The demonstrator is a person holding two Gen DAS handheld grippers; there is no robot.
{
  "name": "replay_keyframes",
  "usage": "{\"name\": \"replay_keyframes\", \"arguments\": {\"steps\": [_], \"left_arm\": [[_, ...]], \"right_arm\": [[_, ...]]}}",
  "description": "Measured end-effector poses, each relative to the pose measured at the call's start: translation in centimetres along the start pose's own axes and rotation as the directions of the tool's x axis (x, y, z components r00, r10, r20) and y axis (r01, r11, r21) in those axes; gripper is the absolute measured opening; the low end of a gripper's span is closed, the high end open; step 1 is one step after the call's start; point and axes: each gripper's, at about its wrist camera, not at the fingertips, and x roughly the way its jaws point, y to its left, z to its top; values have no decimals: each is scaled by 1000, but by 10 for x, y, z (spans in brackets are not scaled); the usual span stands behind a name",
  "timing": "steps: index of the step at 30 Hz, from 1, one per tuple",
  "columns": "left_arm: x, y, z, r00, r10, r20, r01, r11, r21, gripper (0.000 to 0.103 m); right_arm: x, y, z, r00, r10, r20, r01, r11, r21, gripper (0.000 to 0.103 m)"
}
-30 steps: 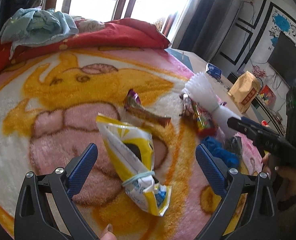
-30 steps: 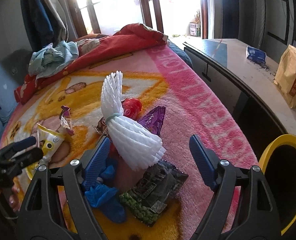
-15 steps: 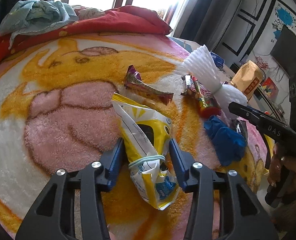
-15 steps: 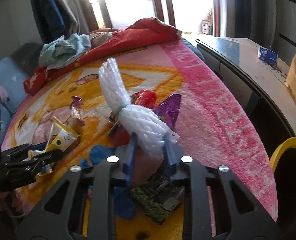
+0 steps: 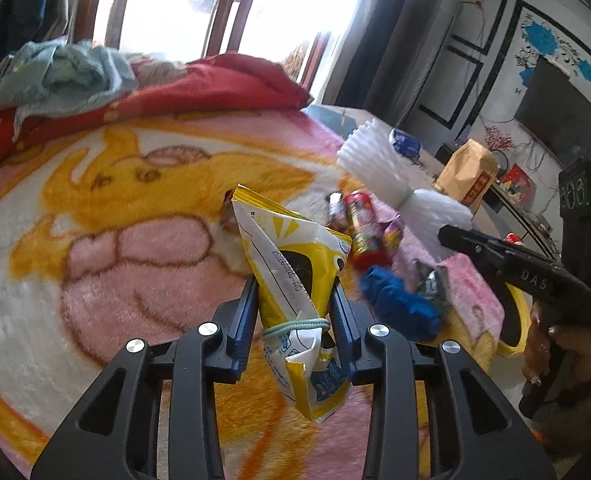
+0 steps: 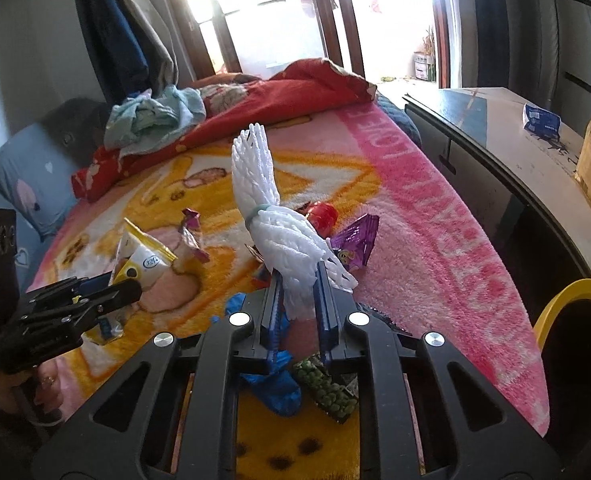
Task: Collect trash
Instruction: 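Grasp the yellow chip bag with the left tool while the right tool grasps the white foam net, then carry the chip bag and foam net with both tools over the yellow bin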
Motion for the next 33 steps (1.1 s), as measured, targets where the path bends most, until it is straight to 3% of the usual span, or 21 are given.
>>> {"name": "replay_keyframes", "arguments": {"steps": [13,33], "left_arm": [[-17,-30,14,996,-57,62,54,997,49,33],[-15,-76,23,988,-137,77,126,983,132,33]], "right_arm": [[-33,-12,-2,999,-17,44,16,999,29,10],[-70,-34,-8,992,-72,103,64,995,74,10]]}}
